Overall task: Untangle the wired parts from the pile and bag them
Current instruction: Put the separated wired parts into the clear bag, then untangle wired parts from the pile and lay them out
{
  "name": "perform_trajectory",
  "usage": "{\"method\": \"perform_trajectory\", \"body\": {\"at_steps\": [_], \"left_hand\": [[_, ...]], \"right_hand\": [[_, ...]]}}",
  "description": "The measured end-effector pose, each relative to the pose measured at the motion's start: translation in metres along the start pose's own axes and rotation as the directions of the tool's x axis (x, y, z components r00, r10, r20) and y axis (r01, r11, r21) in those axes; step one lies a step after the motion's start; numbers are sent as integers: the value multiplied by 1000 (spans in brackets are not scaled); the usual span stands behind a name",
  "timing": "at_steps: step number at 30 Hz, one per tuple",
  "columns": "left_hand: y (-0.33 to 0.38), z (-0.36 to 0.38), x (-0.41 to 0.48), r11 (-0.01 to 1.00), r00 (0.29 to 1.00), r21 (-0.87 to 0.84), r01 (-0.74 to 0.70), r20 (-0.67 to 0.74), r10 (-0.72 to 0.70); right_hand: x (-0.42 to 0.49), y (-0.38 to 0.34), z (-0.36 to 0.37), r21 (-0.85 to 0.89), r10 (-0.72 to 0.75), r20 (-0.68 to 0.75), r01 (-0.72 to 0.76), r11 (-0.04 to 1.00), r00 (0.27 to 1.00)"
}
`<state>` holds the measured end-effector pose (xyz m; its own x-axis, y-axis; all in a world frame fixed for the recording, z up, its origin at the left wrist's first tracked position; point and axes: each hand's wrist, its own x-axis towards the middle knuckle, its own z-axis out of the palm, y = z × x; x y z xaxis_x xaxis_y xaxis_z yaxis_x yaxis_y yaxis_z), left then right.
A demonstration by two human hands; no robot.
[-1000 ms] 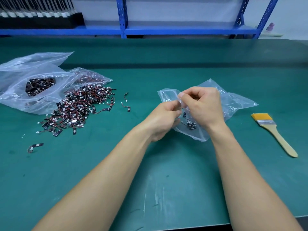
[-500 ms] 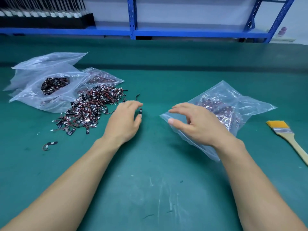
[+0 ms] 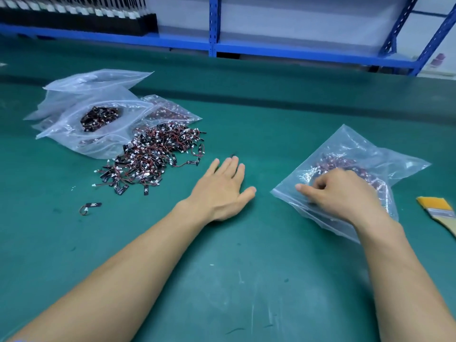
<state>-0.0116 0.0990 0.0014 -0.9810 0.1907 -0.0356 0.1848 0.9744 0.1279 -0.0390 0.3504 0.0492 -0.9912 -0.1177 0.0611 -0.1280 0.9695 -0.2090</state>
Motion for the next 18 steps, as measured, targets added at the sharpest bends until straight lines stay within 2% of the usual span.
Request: {"method": "perform_trajectory", "body": {"at_steps": [2, 4, 7, 10, 12, 14, 16, 18], "left_hand": [[11, 2, -20, 994, 994, -8, -108, 12, 108], [16, 3, -41, 980, 981, -15, -196, 9, 196], [13, -1, -65, 958, 959, -53, -282, -37, 280], [0, -11, -75, 934, 952, -201, -294, -153, 267], [-16, -17, -70, 952, 955, -234, -199, -264, 135], [-34, -22, -58, 981, 942, -195, -20, -332, -46], [-47, -22, -47, 979, 931, -120, 166, -308, -195], [-54, -18, -39, 966, 933, -56, 254, -249, -259]], "right_hand": [[0, -4, 3, 21, 10, -90, -9, 1000, 996], [-3, -14, 7, 79, -99, -154, 112, 991, 983], [-7, -32, 17, 133, -308, -45, 312, 941, 950], [-5, -33, 23, 120, -331, 20, 327, 937, 943], [-3, -29, 21, 128, -275, 0, 273, 954, 961], [-2, -25, 20, 126, -216, -18, 216, 968, 976], [-1, -22, 18, 102, -153, -33, 155, 983, 988], [0, -20, 16, 84, -96, -40, 99, 991, 995]]}}
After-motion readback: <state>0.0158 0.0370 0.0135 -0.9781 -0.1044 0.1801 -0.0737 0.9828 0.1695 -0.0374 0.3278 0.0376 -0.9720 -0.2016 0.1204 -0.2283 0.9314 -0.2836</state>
